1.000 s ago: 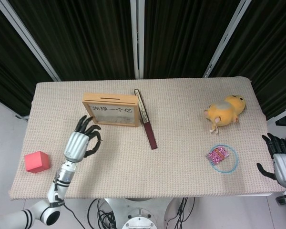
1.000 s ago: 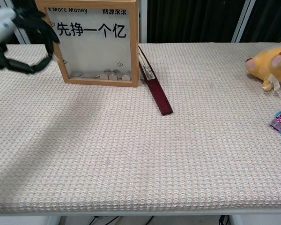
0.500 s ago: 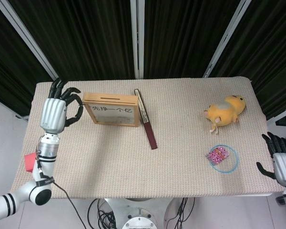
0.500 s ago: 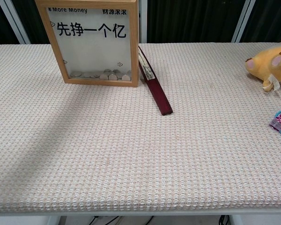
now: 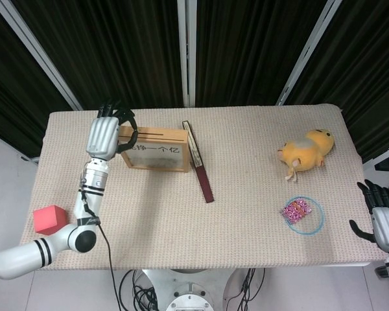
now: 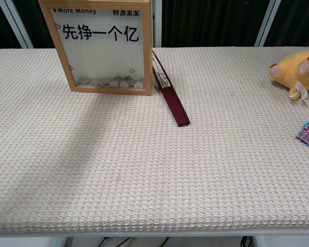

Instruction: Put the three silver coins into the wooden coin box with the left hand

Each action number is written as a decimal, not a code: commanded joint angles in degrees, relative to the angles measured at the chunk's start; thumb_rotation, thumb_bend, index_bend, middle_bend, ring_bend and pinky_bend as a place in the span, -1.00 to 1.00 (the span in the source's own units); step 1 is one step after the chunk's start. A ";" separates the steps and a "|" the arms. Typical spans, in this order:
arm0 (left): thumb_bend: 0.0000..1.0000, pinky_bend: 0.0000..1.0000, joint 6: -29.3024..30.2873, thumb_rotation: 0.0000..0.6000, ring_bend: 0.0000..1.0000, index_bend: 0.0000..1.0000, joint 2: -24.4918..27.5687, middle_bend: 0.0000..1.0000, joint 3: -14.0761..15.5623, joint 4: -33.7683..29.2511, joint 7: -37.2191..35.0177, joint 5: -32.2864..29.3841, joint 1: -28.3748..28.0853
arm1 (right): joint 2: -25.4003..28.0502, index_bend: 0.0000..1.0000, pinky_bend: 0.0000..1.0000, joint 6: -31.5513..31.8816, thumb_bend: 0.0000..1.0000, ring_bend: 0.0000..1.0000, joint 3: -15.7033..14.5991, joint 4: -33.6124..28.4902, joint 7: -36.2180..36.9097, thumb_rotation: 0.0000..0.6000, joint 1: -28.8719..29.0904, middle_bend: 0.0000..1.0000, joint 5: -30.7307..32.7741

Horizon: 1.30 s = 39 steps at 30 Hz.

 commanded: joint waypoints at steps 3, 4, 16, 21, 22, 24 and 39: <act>-0.12 -0.93 0.21 1.00 -0.81 0.24 -0.79 -0.34 1.05 0.76 -0.29 0.09 -0.53 | -0.29 -1.00 -1.00 -0.36 -0.52 -1.00 -0.17 0.61 0.42 1.00 0.10 -1.00 -0.11; -0.12 -0.93 0.19 1.00 -0.81 0.24 -0.89 -0.34 1.17 0.86 -0.47 0.17 -0.65 | -0.33 -1.00 -1.00 -0.36 -0.52 -1.00 -0.17 0.68 0.48 1.00 0.11 -1.00 -0.16; -0.12 -0.93 -0.38 1.00 -0.81 0.26 -3.15 -0.34 1.92 5.00 -1.98 0.63 -3.06 | -0.24 -1.00 -1.00 0.06 -0.52 -1.00 -0.17 0.87 0.79 1.00 -0.12 -1.00 -0.18; -0.12 -0.93 -0.58 1.00 -0.81 0.26 -3.33 -0.34 2.02 5.58 -2.11 0.06 -3.51 | -0.21 -1.00 -1.00 -0.16 -0.52 -1.00 -0.11 1.19 0.99 1.00 -0.04 -1.00 -0.05; -0.12 -0.93 -0.61 1.00 -0.81 0.26 -3.35 -0.34 2.08 5.62 -2.14 -0.01 -3.55 | -0.21 -1.00 -1.00 -0.11 -0.52 -1.00 -0.10 1.19 1.03 1.00 -0.03 -1.00 -0.11; -0.12 -0.93 -0.68 1.00 -0.81 0.26 -3.39 -0.34 2.19 5.74 -2.22 -0.18 -3.64 | -0.26 -1.00 -1.00 -0.06 -0.52 -1.00 -0.08 1.22 1.09 1.00 0.01 -1.00 -0.22; -0.17 -0.94 -1.52 1.00 -0.81 -0.23 -3.35 -0.35 3.20 6.29 -3.51 -1.24 -3.61 | -0.38 -1.00 -1.00 -0.23 -0.52 -1.00 -0.11 1.54 1.26 1.00 -0.04 -1.00 -0.03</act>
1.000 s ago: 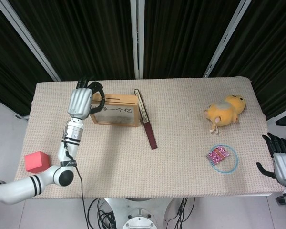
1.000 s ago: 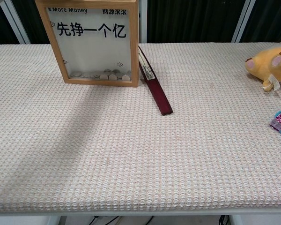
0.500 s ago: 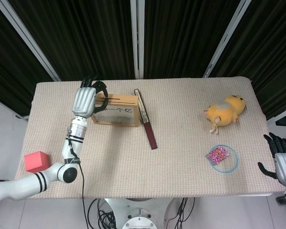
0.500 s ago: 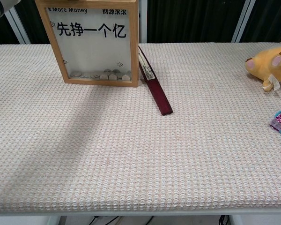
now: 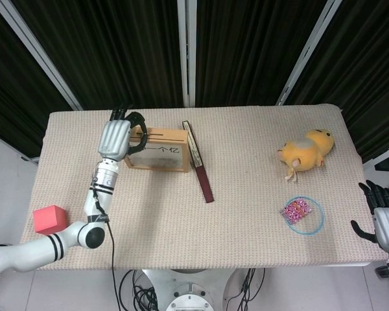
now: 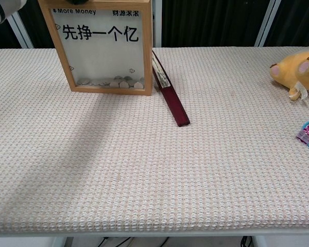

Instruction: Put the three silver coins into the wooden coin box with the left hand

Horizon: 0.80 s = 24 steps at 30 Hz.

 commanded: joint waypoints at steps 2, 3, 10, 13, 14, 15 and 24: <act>-0.24 -0.95 0.28 1.00 -0.81 -0.53 -0.06 -0.35 0.19 0.21 -0.80 0.58 0.08 | 0.04 -1.00 -1.00 0.08 -0.52 -1.00 0.07 -0.03 -0.03 1.00 -0.02 -1.00 0.07; -0.30 -0.96 0.51 1.00 -0.81 -0.64 -0.07 -0.36 0.17 0.19 -1.10 0.85 0.11 | 0.05 -1.00 -1.00 0.09 -0.52 -1.00 0.10 -0.04 -0.04 1.00 -0.01 -1.00 0.09; -0.52 -0.93 6.14 1.00 -0.81 -0.75 1.99 -0.41 0.39 -4.96 -2.65 5.40 2.38 | 0.32 -1.00 -1.00 -0.15 -0.52 -1.00 0.28 -1.11 -1.37 1.00 0.51 -1.00 -0.15; -0.53 -0.91 10.02 1.00 -0.81 -0.62 5.73 -0.42 2.37 -11.37 -2.54 8.51 6.09 | 0.35 -1.00 -1.00 -0.25 -0.52 -1.00 0.37 -2.06 -2.48 1.00 0.91 -1.00 -0.47; -0.53 -0.91 11.61 1.00 -0.81 -0.57 7.69 -0.42 3.81 -14.15 -2.40 9.97 8.12 | 0.29 -1.00 -1.00 -0.30 -0.52 -1.00 0.36 -2.39 -2.86 1.00 1.08 -1.00 -0.66; -0.53 -0.91 12.79 1.00 -0.81 -0.51 9.31 -0.43 5.13 -16.14 -2.36 11.33 9.75 | 0.19 -1.00 -1.00 -0.40 -0.52 -1.00 0.34 -2.58 -3.17 1.00 1.24 -1.00 -0.80; -0.52 -0.91 20.65 1.00 -0.90 -0.50 24.68 -0.60 22.50 -21.44 -2.83 29.51 24.34 | -1.97 -1.00 -1.00 -1.28 -0.52 -1.00 -0.29 -3.34 -5.46 1.00 2.76 -1.00 -2.88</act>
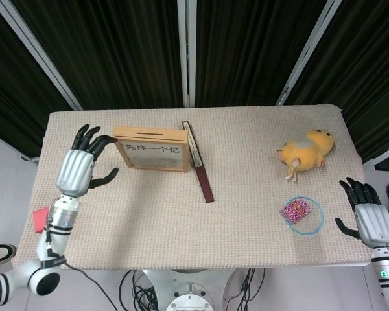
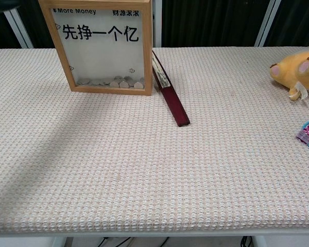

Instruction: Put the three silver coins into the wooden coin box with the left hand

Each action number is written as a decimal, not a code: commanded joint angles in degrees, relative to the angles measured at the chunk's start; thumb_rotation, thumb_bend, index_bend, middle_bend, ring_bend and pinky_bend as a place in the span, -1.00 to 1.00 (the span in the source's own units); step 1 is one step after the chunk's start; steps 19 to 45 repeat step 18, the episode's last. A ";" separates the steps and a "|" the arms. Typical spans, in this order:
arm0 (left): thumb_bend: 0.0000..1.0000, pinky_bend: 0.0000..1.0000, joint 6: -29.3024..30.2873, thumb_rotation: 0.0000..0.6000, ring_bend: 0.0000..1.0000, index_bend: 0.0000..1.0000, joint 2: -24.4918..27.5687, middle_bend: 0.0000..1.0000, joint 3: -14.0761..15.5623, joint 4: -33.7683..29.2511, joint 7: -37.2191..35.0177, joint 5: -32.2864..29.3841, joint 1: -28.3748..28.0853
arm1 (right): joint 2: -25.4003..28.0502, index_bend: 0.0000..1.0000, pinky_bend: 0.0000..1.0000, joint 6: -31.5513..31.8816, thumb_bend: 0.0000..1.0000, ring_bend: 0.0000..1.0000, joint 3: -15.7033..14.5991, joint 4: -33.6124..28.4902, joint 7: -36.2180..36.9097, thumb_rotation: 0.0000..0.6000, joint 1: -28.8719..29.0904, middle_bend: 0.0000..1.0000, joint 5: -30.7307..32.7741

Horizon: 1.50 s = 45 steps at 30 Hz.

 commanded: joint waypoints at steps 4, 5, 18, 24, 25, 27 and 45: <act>-0.58 -0.98 10.08 1.00 -0.96 -0.54 6.53 -0.66 11.16 4.60 5.70 11.16 12.31 | -1.82 -1.00 -1.00 1.70 -0.55 -1.00 -0.73 0.78 -0.66 1.00 0.14 -1.00 -2.71; -0.59 -0.98 11.23 1.00 -0.97 -0.54 6.20 -0.66 11.73 5.72 5.26 10.51 14.06 | -2.09 -1.00 -1.00 1.82 -0.55 -1.00 -0.94 1.05 -1.02 1.00 0.11 -1.00 -2.97; -0.62 -0.99 10.26 1.00 -0.99 -0.65 3.94 -0.76 14.22 14.50 -1.01 7.54 21.40 | -4.82 -1.00 -1.00 2.69 -0.55 -1.00 -1.29 3.35 -3.57 1.00 -0.09 -1.00 -2.91; -0.62 -0.99 10.26 1.00 -0.99 -0.65 3.94 -0.76 14.22 14.50 -1.01 7.54 21.40 | -4.82 -1.00 -1.00 2.69 -0.55 -1.00 -1.29 3.35 -3.57 1.00 -0.09 -1.00 -2.91; -0.62 -0.99 10.26 1.00 -0.99 -0.65 3.94 -0.76 14.22 14.50 -1.01 7.54 21.40 | -4.82 -1.00 -1.00 2.69 -0.55 -1.00 -1.29 3.35 -3.57 1.00 -0.09 -1.00 -2.91; -0.62 -0.99 10.26 1.00 -0.99 -0.65 3.94 -0.76 14.22 14.50 -1.01 7.54 21.40 | -4.82 -1.00 -1.00 2.69 -0.55 -1.00 -1.29 3.35 -3.57 1.00 -0.09 -1.00 -2.91; -0.62 -0.99 10.26 1.00 -0.99 -0.65 3.94 -0.76 14.22 14.50 -1.01 7.54 21.40 | -4.82 -1.00 -1.00 2.69 -0.55 -1.00 -1.29 3.35 -3.57 1.00 -0.09 -1.00 -2.91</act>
